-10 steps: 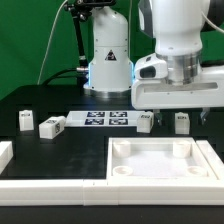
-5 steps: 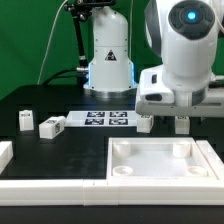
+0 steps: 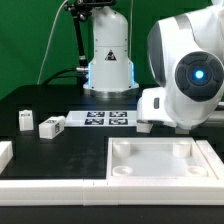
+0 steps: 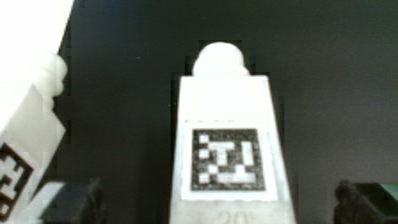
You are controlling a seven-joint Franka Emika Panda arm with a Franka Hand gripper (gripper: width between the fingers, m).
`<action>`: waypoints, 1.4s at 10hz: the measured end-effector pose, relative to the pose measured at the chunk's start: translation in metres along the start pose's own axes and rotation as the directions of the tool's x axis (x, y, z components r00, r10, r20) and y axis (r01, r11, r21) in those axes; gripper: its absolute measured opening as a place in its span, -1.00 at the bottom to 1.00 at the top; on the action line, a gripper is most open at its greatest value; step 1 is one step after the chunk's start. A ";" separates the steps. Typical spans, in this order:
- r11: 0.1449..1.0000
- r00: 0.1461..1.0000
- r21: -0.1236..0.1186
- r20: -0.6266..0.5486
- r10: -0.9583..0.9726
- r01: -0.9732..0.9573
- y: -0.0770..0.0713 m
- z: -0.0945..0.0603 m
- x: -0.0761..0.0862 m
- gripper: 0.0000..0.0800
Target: Assemble one leg
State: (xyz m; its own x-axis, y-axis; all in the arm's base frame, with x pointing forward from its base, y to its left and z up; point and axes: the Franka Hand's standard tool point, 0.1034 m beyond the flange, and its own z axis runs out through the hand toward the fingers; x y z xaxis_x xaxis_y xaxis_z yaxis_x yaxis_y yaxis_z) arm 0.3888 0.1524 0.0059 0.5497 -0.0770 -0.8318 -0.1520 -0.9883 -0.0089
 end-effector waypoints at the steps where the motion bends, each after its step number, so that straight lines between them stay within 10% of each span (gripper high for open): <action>1: 1.000 1.000 -0.001 -0.001 -0.005 0.005 -0.001 0.000 -0.001 0.62; 3: 1.000 1.000 -0.005 0.005 -0.008 0.008 0.000 0.005 -0.003 0.62; 7: 1.000 1.000 -0.006 0.007 -0.008 0.008 0.000 0.006 -0.003 -0.27; 14: 0.999 0.999 -0.002 0.015 -0.036 0.037 0.002 -0.010 -0.008 -0.27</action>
Offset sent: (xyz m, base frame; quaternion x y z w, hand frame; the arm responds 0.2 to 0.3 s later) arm -0.0081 -0.0031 -0.0039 -0.0071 0.0096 -0.0067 0.9999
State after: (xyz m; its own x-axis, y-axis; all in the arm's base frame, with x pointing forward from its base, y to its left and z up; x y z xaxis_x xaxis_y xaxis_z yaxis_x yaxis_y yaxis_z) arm 0.3922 0.1502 0.0181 0.5424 -0.0390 -0.8392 -0.1299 -0.9908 -0.0379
